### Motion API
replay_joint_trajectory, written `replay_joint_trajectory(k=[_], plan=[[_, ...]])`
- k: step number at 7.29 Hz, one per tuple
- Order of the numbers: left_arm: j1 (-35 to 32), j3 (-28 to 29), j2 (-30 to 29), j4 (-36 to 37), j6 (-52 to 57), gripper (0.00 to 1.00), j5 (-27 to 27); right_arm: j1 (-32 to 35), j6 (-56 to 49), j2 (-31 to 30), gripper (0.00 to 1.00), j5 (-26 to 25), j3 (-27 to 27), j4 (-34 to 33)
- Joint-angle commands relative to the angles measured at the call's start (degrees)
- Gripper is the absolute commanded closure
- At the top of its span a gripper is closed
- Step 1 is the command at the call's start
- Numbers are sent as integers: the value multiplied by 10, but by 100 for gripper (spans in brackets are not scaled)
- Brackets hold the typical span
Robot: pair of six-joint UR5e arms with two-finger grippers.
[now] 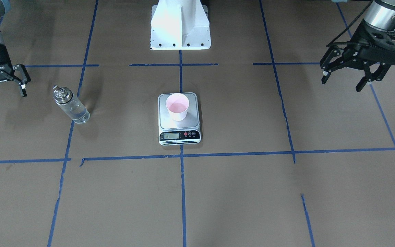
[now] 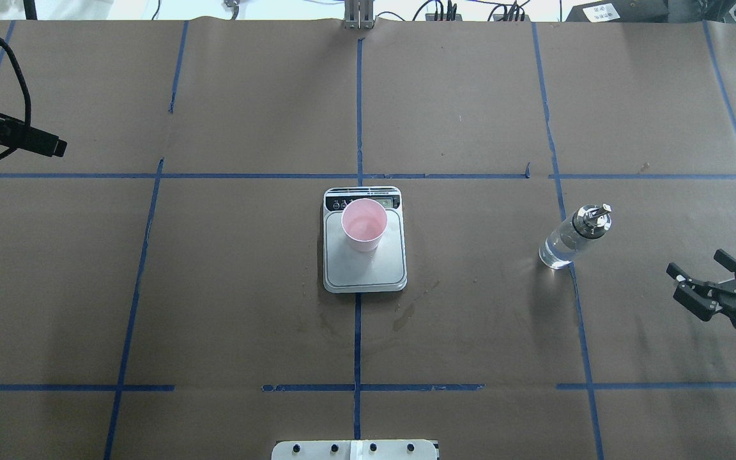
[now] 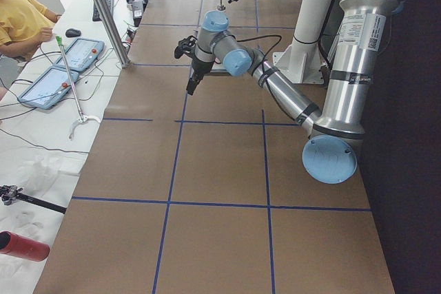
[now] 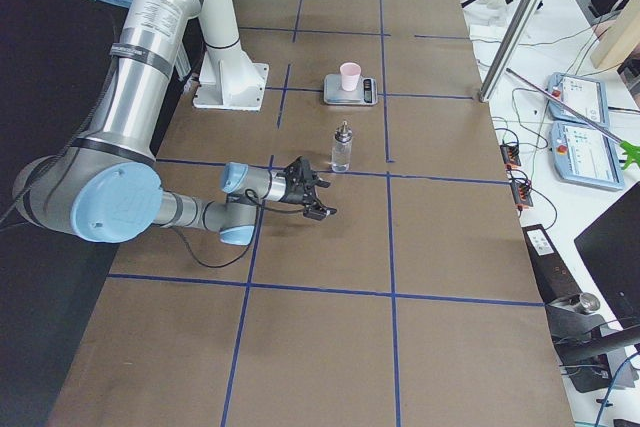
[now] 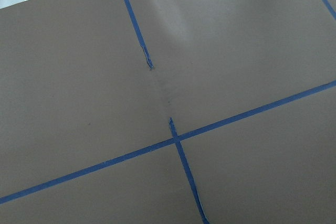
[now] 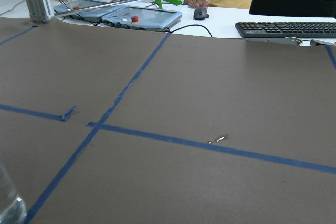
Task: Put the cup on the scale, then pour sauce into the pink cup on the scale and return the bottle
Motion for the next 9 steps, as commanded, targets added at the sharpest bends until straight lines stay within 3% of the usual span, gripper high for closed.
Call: replay_joint_trajectory(k=[1,3,4,5,6,7,9], plan=[[-52,36,2,-1,55,1,-36,258,-103,81,0,296,2,-131],[-152,112,2,-4,179,1,-130,442,-236,177,0,539,0,-369],[-175,160,2,-8,223,1,-133,491,-358,187,0,593,4,-481],[-176,204,0,-14,241,1,-133,522,-396,196,0,659,23,-603],[-176,226,0,-19,242,1,-134,543,-398,217,0,696,61,-752],[-178,231,2,-19,242,1,-135,543,-405,225,0,695,97,-865],[-198,234,22,-19,253,1,-149,549,-611,221,0,695,98,-911]])
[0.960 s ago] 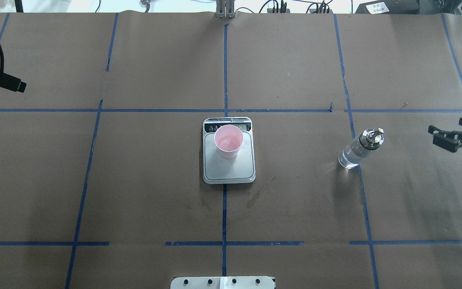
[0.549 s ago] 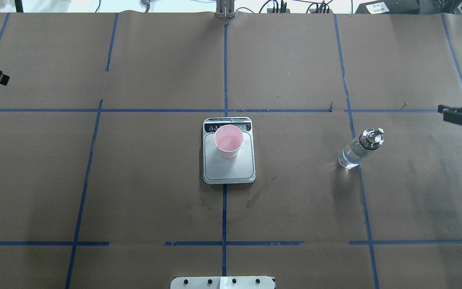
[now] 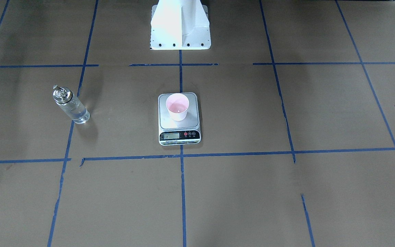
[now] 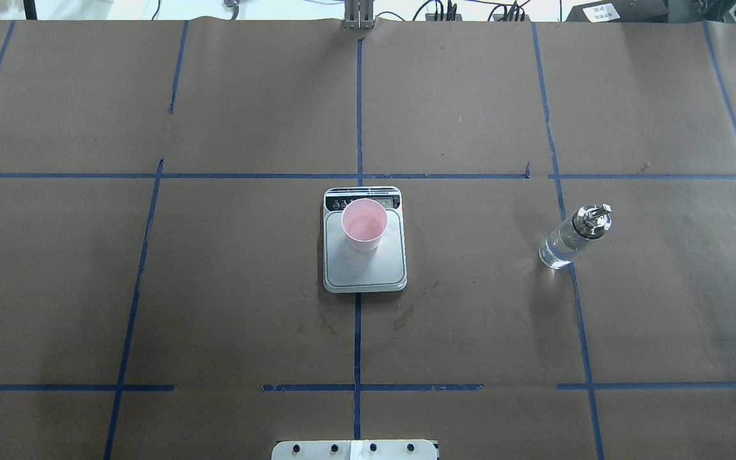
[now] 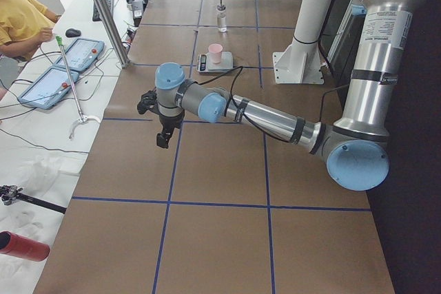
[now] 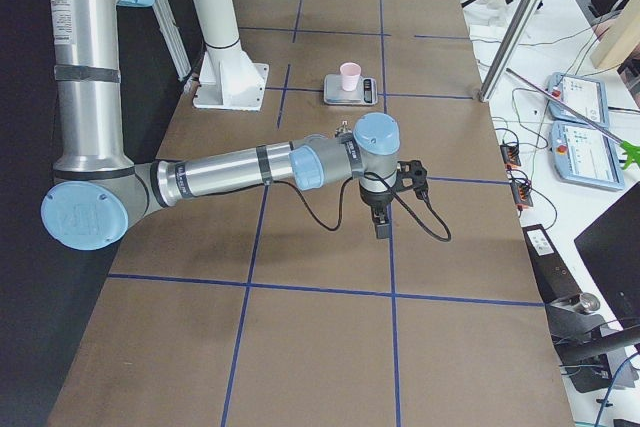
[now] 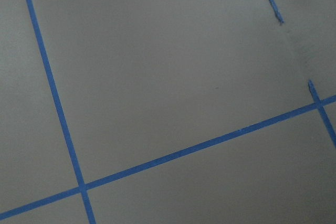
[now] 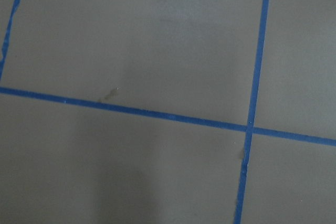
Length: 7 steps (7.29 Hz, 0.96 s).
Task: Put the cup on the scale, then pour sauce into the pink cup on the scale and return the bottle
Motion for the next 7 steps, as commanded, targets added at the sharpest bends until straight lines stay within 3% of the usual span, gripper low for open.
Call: replay_joint_trajectory(k=[1,2,3,4,5,6,7], plan=[[-54,39,14,-1,74,1,-63,22,-199,-7,0,7,2,-68],[-80,78,37,-2,152,0,-84,49,-242,-28,0,10,2,-68],[-116,82,51,3,135,0,-77,80,-246,-42,0,21,-3,-70],[-123,95,46,3,108,0,-53,106,-246,-42,0,65,-30,-68],[-128,38,61,13,61,0,-47,110,-250,-31,0,78,-64,-63],[-126,-43,127,14,-8,0,-24,110,-250,-3,0,67,-78,-67],[-125,-55,143,11,-8,0,-1,108,-250,5,0,38,-89,-68]])
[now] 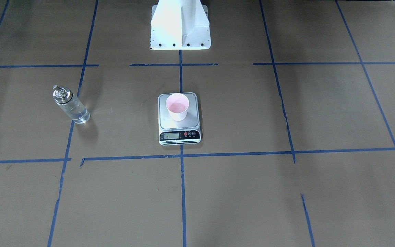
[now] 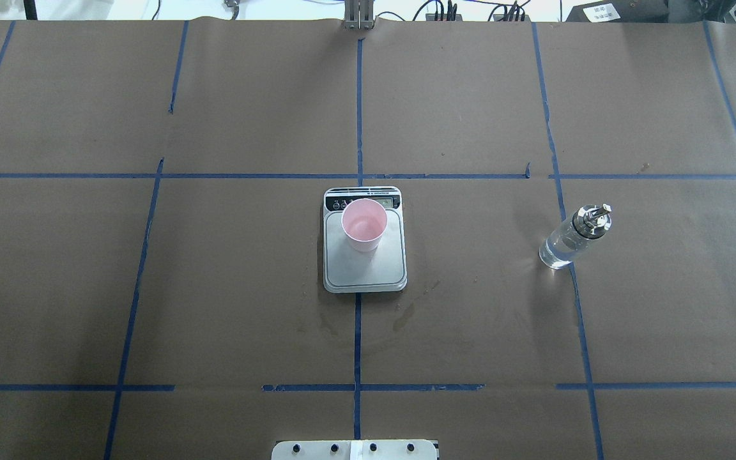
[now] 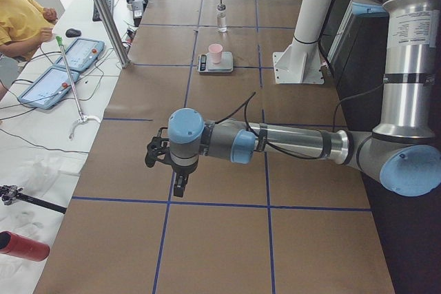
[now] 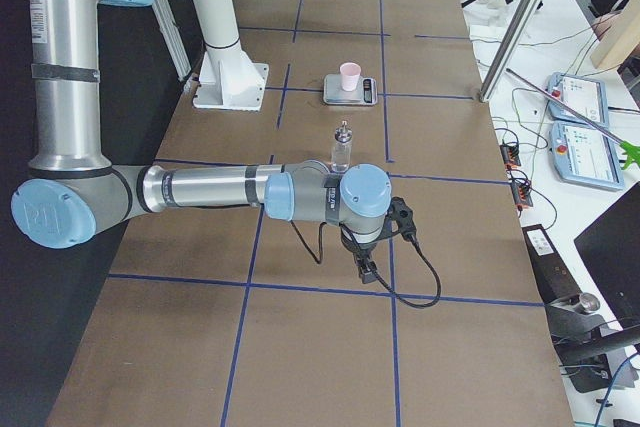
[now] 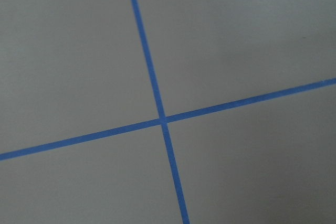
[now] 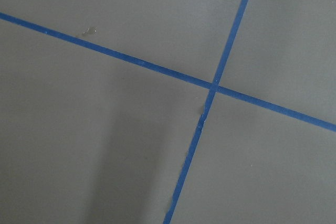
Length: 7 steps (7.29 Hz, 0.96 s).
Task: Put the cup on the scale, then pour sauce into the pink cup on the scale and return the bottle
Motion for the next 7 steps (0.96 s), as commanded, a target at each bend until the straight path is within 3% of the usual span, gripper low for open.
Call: replay_joint_trajectory(k=[1,4,7], plan=[[1,-43,39,-4,-29,0,28,0,-1,25,0,-42,-25,-1],[1,-35,30,-9,-34,0,18,0,9,12,0,-40,-26,5],[0,-70,43,-4,-31,0,20,0,9,8,0,-38,-21,14]])
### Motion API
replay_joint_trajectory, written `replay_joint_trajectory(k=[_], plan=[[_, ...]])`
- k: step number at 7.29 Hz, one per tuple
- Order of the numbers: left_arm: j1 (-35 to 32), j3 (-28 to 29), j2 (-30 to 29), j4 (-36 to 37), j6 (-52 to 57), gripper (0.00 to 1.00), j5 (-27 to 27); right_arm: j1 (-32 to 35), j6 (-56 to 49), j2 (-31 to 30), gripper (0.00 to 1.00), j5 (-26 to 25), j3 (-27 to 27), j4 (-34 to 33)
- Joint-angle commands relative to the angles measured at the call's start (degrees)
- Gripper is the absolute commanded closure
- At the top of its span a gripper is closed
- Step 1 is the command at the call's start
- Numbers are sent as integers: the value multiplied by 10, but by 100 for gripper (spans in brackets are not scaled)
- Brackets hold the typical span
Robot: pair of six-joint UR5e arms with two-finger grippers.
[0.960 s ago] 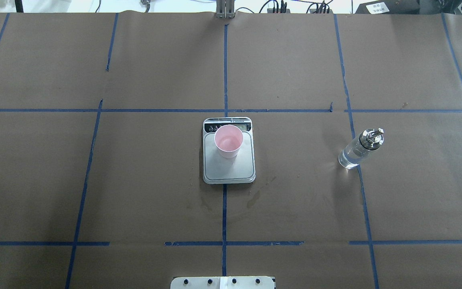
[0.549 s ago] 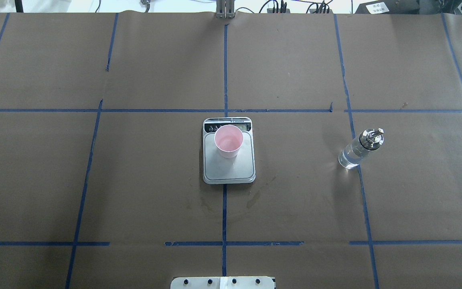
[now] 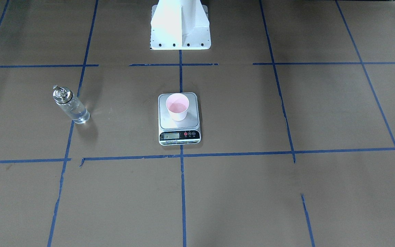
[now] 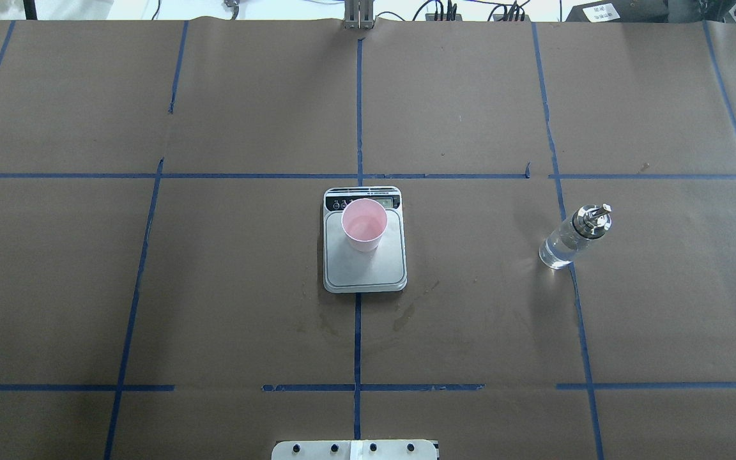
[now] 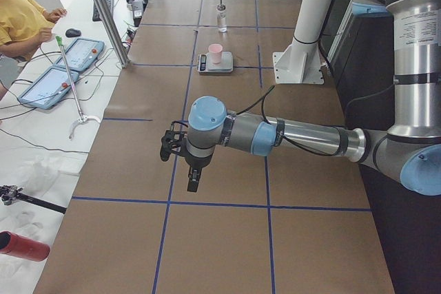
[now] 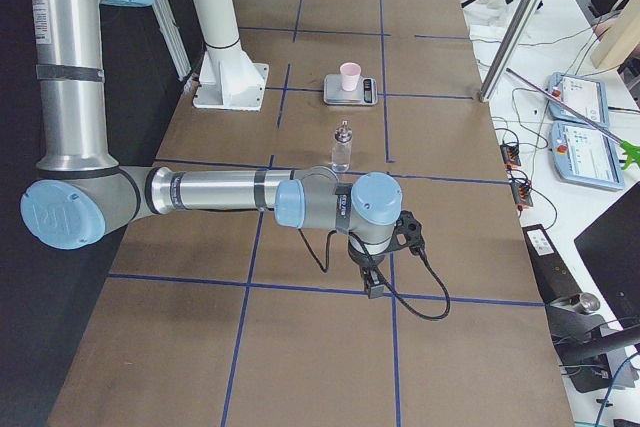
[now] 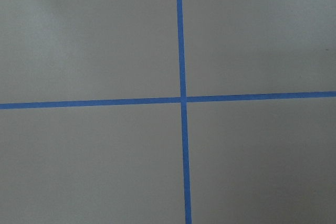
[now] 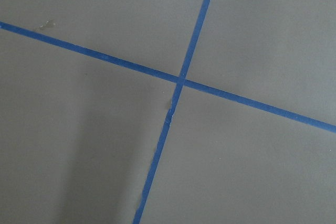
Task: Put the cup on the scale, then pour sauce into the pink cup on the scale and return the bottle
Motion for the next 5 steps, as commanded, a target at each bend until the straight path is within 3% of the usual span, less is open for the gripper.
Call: replay_joint_trajectory(k=[1,5], plan=[[-1,-25,24,3,1,0,-1,-6,0,-1,0,-1,-8,6],[0,-38,19,7,-2,0,-2,-8,0,-1,0,-1,-16,6]])
